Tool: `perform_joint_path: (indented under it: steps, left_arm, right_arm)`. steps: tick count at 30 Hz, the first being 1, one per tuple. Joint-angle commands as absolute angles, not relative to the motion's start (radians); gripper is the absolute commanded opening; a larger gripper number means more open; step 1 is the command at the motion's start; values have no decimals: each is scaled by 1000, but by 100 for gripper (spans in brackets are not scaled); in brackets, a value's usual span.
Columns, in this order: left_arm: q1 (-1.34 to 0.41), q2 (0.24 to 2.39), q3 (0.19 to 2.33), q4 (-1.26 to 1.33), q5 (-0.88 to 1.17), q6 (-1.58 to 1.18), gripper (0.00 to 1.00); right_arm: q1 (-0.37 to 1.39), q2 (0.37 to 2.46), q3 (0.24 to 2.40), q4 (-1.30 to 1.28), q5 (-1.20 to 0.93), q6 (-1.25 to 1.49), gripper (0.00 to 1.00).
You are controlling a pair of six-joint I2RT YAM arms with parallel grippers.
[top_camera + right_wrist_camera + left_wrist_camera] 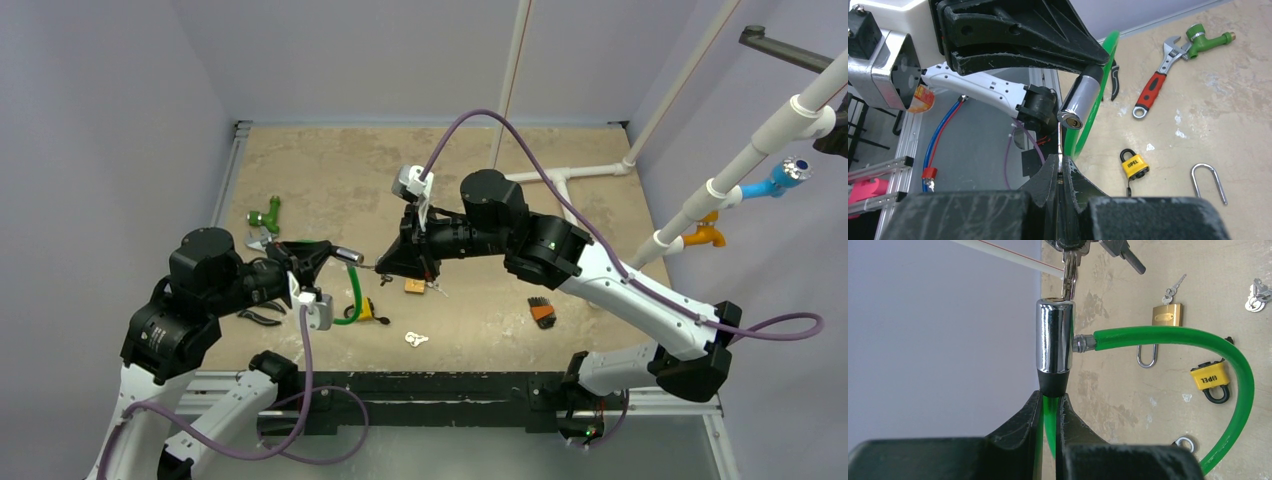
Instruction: Unlock with the key
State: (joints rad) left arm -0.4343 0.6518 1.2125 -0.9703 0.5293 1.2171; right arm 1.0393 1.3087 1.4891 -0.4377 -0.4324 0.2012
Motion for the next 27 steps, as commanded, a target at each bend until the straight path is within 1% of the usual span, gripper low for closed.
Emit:
perform_joint_path:
  steps: [1,27]
  left_arm:
    - [-438,638,1238,-934,560,1241,0]
    - [-441,631,1244,-940,580,1243,0]
  right_arm:
    - [1034,1294,1507,-406,-412,189,0]
    - [1020,1313,1489,-408,-379,189,0]
